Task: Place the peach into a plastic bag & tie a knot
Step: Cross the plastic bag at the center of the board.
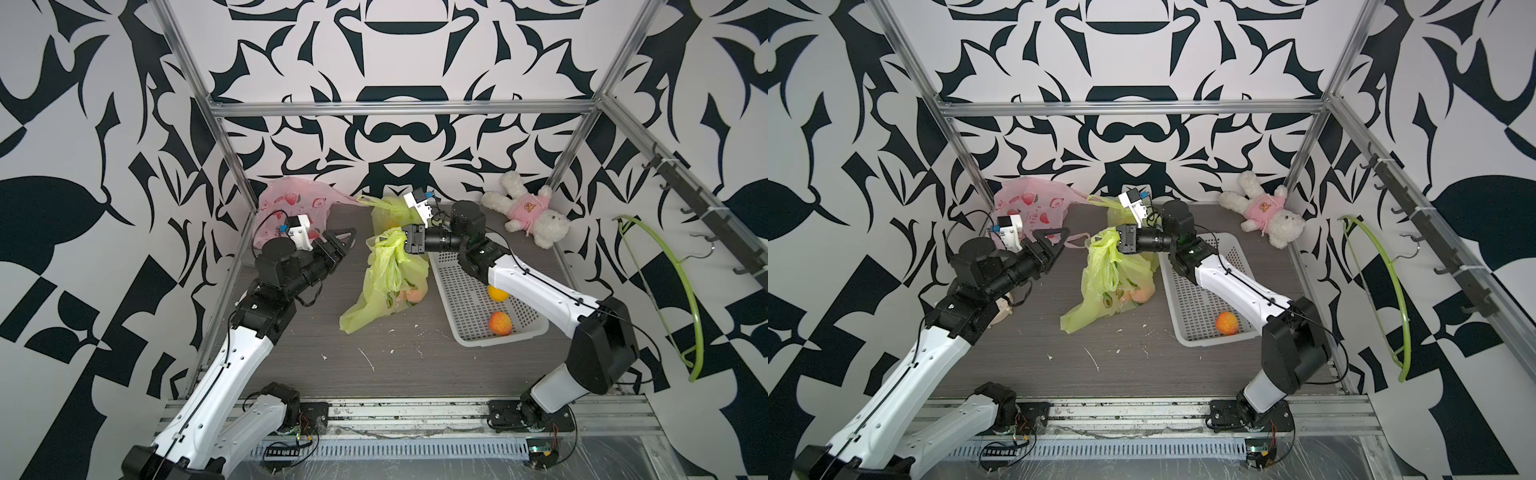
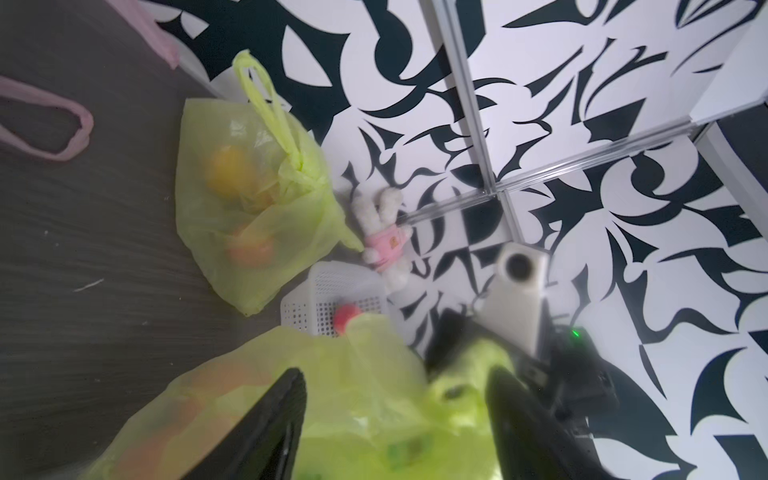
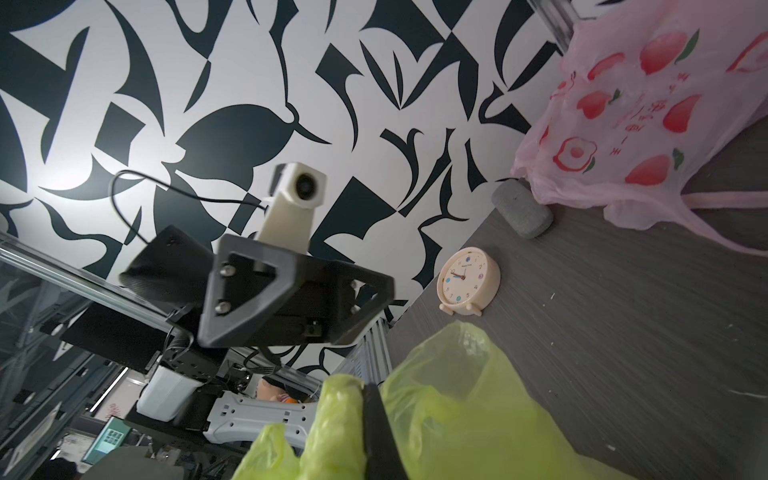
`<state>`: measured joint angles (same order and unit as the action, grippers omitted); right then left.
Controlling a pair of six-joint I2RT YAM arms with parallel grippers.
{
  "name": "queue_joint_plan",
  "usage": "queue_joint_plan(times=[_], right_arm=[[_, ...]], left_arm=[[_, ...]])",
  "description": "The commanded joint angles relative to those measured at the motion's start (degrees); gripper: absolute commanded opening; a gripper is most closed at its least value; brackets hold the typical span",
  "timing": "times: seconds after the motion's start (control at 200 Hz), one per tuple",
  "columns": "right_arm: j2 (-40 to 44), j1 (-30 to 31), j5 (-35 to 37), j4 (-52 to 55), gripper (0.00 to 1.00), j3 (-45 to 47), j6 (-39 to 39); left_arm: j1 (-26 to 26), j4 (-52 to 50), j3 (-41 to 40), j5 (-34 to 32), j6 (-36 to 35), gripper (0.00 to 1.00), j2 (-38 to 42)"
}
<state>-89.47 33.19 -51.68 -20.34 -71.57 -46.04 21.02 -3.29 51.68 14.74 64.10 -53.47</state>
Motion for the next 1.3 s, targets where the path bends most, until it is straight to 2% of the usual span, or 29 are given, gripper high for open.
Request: queue_joint_plan(times=[0.0, 0.215, 0.335, 0.4, 0.53, 0.61, 0.745, 0.85, 1.065, 1.18, 1.295], right_arm=[[1.2, 0.1, 2.9, -6.6, 0.0, 5.7, 4.5], [-1.3, 0.5, 7.0, -25.9, 0.0, 18.6, 2.0], [-2.6, 1.6, 9.6, -31.5, 0.0, 21.1, 3.0], [-3.0, 2.4, 11.1, -33.0, 0.0, 21.4, 3.5], [-3.0, 3.5, 14.5, -33.5, 0.0, 21.0, 4.3], [-3.2, 3.8, 14.9, -34.2, 0.0, 20.3, 3.6], [-3.1, 3.9, 15.3, -34.6, 0.0, 19.8, 2.2], [-2.4, 3.9, 16.7, -34.5, 0.0, 20.7, 2.0], [-3.9, 6.2, 16.6, -36.3, 0.0, 20.4, 0.7], [-5.9, 7.2, 16.3, -41.3, 0.0, 20.6, -3.3], [-7.9, 7.5, 15.5, -46.7, 0.0, 21.1, -7.6]], left_arm=[[-0.2, 4.5, -2.6, 2.4, 3.9, 0.72, 0.9], [-0.2, 8.4, -10.2, 3.3, 6.2, 0.73, 2.9], [0.0, 11.1, -11.7, 4.1, 7.2, 0.73, 3.1], [1.6, 12.8, -12.3, 3.6, 7.7, 0.71, 2.6], [7.9, 15.0, -13.6, -0.2, 7.1, 0.67, 0.7], [11.1, 15.2, -15.2, -2.9, 6.7, 0.6, -1.0], [14.7, 19.1, -21.1, -7.7, 9.0, 0.43, -2.3], [17.8, 25.5, -26.3, -10.6, 10.9, 0.36, -2.6], [21.8, 26.2, -27.1, -14.0, 9.7, 0.35, -5.1], [22.0, 25.1, -28.5, -16.4, 10.3, 0.35, -7.5], [21.9, 29.1, -31.9, -18.3, 11.9, 0.39, -9.7]])
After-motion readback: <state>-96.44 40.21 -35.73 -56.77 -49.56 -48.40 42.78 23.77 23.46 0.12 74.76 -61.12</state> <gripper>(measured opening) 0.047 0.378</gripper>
